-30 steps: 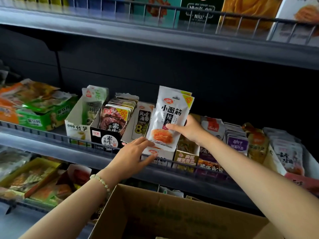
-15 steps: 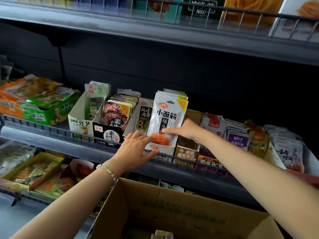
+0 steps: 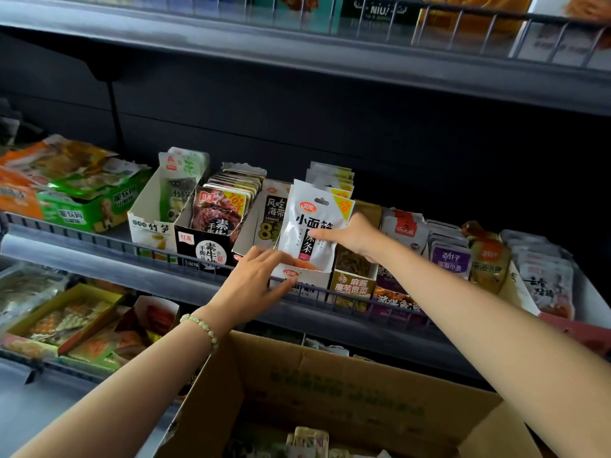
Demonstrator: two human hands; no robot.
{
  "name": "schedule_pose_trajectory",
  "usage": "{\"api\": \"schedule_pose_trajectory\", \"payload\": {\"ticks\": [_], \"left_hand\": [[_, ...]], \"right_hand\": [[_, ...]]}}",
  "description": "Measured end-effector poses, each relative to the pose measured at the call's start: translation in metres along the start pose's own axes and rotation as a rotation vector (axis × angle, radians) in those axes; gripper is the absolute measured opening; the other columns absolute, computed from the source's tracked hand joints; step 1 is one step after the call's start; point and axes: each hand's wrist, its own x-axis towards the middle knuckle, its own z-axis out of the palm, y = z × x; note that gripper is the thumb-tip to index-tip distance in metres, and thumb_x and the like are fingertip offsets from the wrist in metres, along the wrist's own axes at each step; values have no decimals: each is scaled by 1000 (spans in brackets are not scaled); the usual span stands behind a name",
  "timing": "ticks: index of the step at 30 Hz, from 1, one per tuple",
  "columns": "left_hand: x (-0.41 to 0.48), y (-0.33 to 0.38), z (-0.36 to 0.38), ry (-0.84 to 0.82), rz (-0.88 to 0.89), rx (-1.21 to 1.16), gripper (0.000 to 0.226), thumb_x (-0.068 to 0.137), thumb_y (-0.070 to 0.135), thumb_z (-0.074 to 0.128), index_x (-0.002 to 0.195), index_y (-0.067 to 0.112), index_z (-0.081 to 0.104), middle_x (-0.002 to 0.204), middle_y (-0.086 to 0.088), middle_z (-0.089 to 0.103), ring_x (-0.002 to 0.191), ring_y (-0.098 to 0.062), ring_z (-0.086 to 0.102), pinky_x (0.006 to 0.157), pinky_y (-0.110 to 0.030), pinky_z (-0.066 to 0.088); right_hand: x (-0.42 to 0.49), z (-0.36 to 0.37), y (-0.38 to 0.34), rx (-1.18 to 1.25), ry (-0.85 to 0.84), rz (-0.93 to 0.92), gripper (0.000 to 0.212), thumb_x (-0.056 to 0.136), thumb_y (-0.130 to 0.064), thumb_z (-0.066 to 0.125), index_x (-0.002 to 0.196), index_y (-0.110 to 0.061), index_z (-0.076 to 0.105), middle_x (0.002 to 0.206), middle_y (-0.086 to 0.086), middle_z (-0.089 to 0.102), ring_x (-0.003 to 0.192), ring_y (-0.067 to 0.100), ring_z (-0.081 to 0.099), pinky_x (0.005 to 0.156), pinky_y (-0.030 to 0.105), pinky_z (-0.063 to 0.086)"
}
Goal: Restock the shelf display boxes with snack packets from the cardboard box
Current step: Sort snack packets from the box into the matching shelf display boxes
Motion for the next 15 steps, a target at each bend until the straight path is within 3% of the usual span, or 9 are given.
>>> {"api": "schedule_pose_trajectory", "payload": {"ticks": [4, 7, 11, 15], "left_hand": [[3, 7, -6, 28, 0, -21, 33, 94, 41, 55, 122, 24, 58, 124, 7, 54, 112, -11, 50, 95, -29, 43], [4, 12, -5, -10, 7, 56, 31, 95, 41, 53, 121, 25, 59, 123, 6, 58, 114, -15, 51, 95, -29, 38], [2, 16, -6, -43, -6, 25, 35, 95, 40, 53, 127, 26, 55, 128, 6, 56, 119, -14, 50, 98, -34, 42], [2, 18, -8, -52, -15, 26, 36, 94, 41, 54, 125, 24, 53, 127, 5, 57, 116, -14, 53, 95, -34, 46]], "right_hand": [[0, 1, -5, -67, -16, 43, 48, 75, -29, 80, 115, -11, 63, 117, 2, 66, 104, 14, 59, 89, 25, 42], [-2, -4, -17, -107, -54, 58, 40, 75, -27, 81, 106, -12, 61, 102, -6, 65, 94, 9, 60, 85, 23, 42], [0, -6, -21, -60, -6, 21, 67, 69, -26, 85, 125, -9, 54, 117, 0, 63, 109, 15, 59, 94, 27, 46], [-1, 7, -29, -203, -35, -22, 37, 80, -23, 77, 110, -9, 60, 103, -2, 63, 95, 13, 59, 76, 21, 44]]}}
